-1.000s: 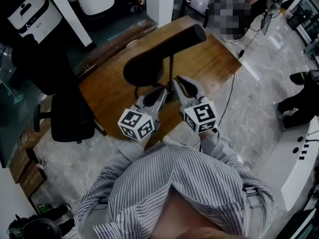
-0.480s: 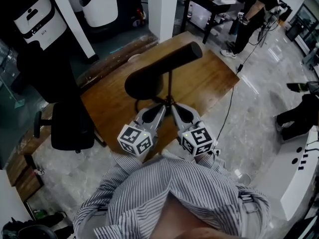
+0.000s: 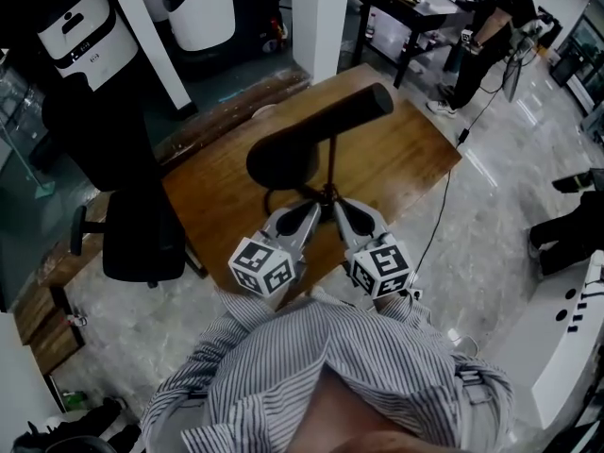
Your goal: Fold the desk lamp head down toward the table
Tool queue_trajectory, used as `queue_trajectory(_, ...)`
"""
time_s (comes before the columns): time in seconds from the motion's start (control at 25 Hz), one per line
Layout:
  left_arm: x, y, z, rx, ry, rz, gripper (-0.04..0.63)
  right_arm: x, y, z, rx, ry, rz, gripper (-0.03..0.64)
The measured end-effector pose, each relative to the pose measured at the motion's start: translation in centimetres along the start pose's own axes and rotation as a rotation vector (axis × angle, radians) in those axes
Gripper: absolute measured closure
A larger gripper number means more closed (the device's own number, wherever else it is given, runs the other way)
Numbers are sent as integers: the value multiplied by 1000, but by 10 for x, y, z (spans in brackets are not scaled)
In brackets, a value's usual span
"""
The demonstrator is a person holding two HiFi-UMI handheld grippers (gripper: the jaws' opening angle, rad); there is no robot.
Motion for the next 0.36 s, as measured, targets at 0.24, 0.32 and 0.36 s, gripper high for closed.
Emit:
queue_trajectory(0.24,3,0,3,-3,-4,-6,592,-1,2,-2,-1,6,5,615)
queue_trajectory(0.32,0,2,1,0,8,6,592,-4,2,0,5,9,11,615)
queue_trajectory(0.36,-1,3,-1,2,14,11,592,-5,3,1,8,11,14,615)
Point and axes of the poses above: the fingertips, and each gripper's own axes: z backward along the fingers, x to its left, y out of its underside, the point moved 1 cm from there along z, backward along the fingers, and after that the axes turned 2 degrees about y, right-handed, at the moved point
